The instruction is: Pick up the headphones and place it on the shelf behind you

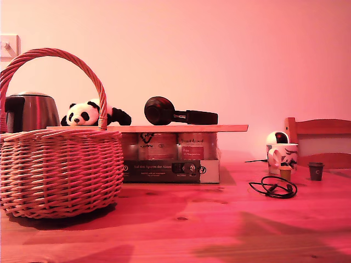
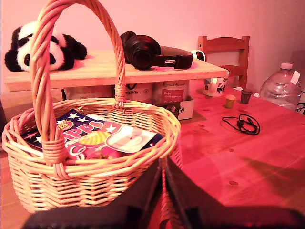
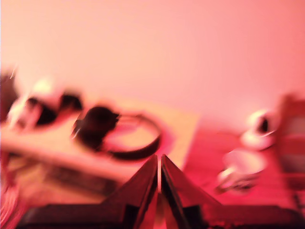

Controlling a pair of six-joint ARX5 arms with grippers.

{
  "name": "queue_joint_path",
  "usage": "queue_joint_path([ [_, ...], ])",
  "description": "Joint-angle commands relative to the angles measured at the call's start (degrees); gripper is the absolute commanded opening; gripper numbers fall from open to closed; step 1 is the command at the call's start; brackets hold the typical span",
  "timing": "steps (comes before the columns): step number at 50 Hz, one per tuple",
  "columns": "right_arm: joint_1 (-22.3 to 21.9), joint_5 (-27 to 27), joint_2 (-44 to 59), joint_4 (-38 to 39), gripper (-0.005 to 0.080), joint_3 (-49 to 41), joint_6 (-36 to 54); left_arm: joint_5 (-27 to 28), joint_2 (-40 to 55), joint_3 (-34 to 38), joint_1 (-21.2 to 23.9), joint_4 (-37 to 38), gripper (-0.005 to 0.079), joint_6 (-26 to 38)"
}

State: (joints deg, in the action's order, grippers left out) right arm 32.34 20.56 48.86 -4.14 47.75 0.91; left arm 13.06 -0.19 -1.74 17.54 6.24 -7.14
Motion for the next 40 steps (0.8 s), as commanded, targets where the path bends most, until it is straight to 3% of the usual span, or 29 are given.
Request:
queue_joint_path([
  [1, 0.2, 1.0, 0.3, 0.4, -0.0013, -4.3, 0.0, 0.2, -0.5, -0.2, 0.1, -0.2, -0.0019, -0.2],
  [15, -1.3, 1.1, -7.2, 4.9, -0.0013, -14.3, 0.9, 0.0, -0.5, -0.2, 0.1, 1.0, -0.0019, -0.1],
  [23, -7.6, 0.5, -9.0, 11.6, -0.0013, -18.4, 3.2, 0.0, -0.5, -0.2, 0.1, 4.6, -0.0019, -0.1],
  [35, -19.6, -16.4, -8.2, 15.4, -0.0013, -19.4, 4.5, 0.0, -0.5, -0.2, 0.1, 10.1, -0.0019, -0.1],
  [40, -21.3, -24.1, -8.3, 15.1, -0.0013, -19.4, 5.0, 0.0, -0.5, -0.2, 0.1, 11.5, -0.0019, -0.1],
])
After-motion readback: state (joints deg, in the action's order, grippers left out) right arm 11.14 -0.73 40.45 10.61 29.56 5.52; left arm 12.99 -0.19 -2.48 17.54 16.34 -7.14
